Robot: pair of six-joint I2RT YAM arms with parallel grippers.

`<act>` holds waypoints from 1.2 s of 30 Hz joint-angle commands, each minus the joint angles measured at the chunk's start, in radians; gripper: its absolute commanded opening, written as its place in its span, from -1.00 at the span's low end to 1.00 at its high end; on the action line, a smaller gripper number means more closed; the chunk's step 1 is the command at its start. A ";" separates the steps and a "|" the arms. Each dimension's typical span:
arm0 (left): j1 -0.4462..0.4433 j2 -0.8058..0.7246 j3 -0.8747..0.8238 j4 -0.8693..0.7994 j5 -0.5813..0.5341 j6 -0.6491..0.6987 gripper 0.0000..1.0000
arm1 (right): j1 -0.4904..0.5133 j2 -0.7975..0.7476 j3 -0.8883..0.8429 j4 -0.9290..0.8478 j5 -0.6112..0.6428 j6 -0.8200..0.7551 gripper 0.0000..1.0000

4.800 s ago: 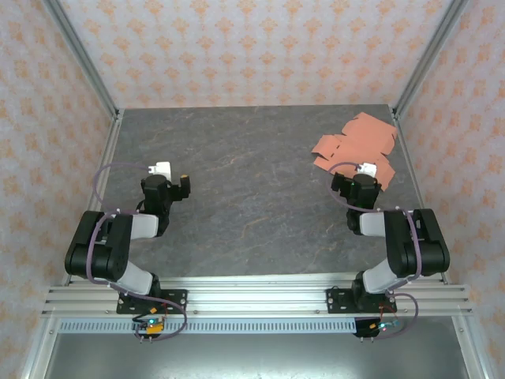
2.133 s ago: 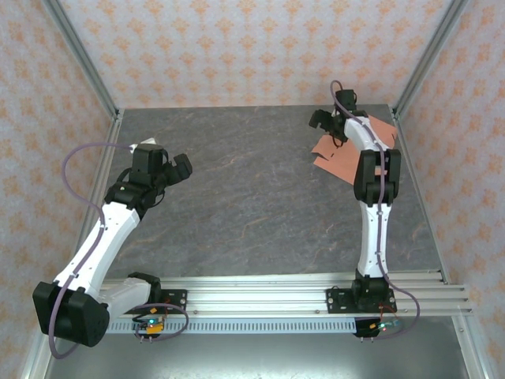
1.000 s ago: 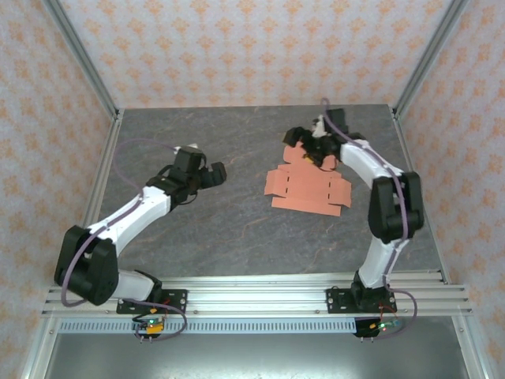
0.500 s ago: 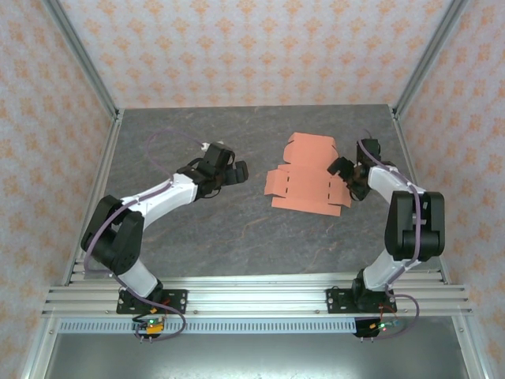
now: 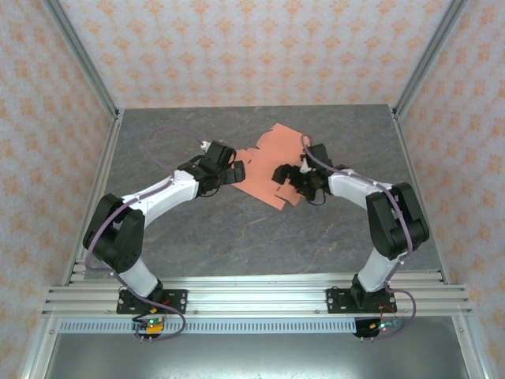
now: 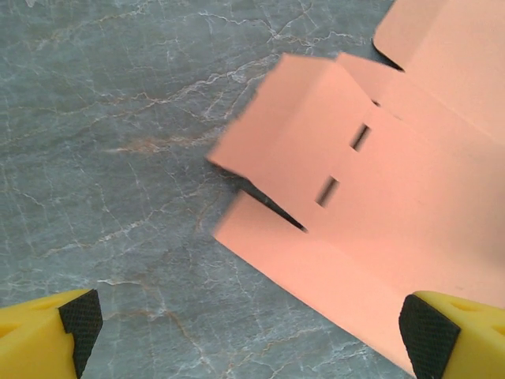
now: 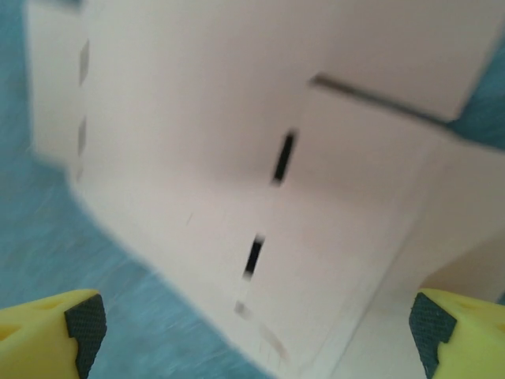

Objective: Fold the paper box

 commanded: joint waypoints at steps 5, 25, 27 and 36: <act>0.005 0.036 0.068 -0.038 -0.002 0.019 1.00 | -0.066 -0.062 0.126 -0.182 0.146 -0.238 0.98; 0.023 0.174 0.118 -0.153 0.010 -0.073 1.00 | -0.097 0.325 0.433 -0.372 -0.137 -0.441 0.34; 0.025 0.183 0.128 -0.159 0.010 -0.065 1.00 | -0.097 0.336 0.426 -0.361 -0.207 -0.428 0.23; 0.025 0.201 0.090 -0.080 0.062 -0.112 0.99 | -0.063 0.348 0.335 -0.205 -0.407 -0.311 0.10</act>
